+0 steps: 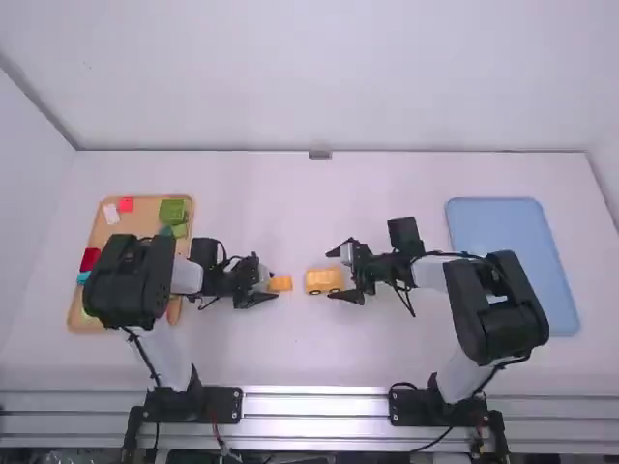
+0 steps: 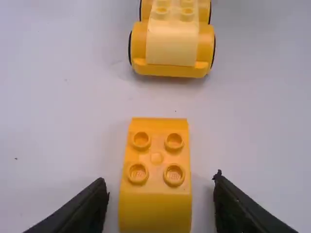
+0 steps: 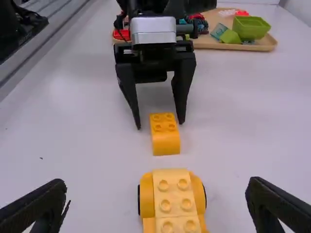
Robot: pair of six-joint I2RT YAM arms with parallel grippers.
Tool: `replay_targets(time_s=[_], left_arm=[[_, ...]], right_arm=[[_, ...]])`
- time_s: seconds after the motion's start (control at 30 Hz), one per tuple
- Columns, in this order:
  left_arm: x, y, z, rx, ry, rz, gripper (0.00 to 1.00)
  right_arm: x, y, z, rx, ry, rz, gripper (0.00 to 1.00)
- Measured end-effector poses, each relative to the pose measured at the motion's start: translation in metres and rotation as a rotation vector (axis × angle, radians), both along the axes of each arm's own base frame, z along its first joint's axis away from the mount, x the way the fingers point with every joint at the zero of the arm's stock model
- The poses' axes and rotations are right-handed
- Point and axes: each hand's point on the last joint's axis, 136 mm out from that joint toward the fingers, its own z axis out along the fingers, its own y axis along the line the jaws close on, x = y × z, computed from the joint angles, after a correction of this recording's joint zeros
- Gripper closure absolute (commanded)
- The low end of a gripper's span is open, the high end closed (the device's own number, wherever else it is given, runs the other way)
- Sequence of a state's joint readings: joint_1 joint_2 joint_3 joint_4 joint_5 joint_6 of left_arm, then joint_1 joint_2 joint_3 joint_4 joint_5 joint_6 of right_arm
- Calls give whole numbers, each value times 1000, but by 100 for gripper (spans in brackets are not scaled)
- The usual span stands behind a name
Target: Assemble lego blocks to make yellow taxi
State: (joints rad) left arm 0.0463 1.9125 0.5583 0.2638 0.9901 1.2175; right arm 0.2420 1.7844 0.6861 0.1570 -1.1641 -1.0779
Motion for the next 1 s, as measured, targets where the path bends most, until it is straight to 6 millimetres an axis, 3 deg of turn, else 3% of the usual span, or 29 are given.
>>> replay_targets(time_s=[0.2, 0.47, 0.57, 0.63, 0.77, 0.9, 1.0], left_arm=[[5, -2, 6, -25, -43, -11, 56], [1, -11, 8, -36, -71, -44, 51], [-4, -14, 4, -19, -57, -53, 55], [-5, -17, 2, -8, -58, -63, 64], [-5, -17, 0, 5, -34, -51, 60], [2, -13, 0, 12, -13, -16, 72], [5, -13, 0, 12, -7, -3, 73]], right_arm=[[0, 0, 0, -1, 5, -1, 2], [0, 0, 0, -1, 9, -2, 2], [0, 0, 0, 0, 9, -2, 2], [0, 0, 0, 0, 8, -1, 2], [-1, 0, 0, -1, 10, -1, 2], [-1, 0, -1, -3, 16, -1, 2], [-1, 0, -1, -4, 15, -2, 2]])
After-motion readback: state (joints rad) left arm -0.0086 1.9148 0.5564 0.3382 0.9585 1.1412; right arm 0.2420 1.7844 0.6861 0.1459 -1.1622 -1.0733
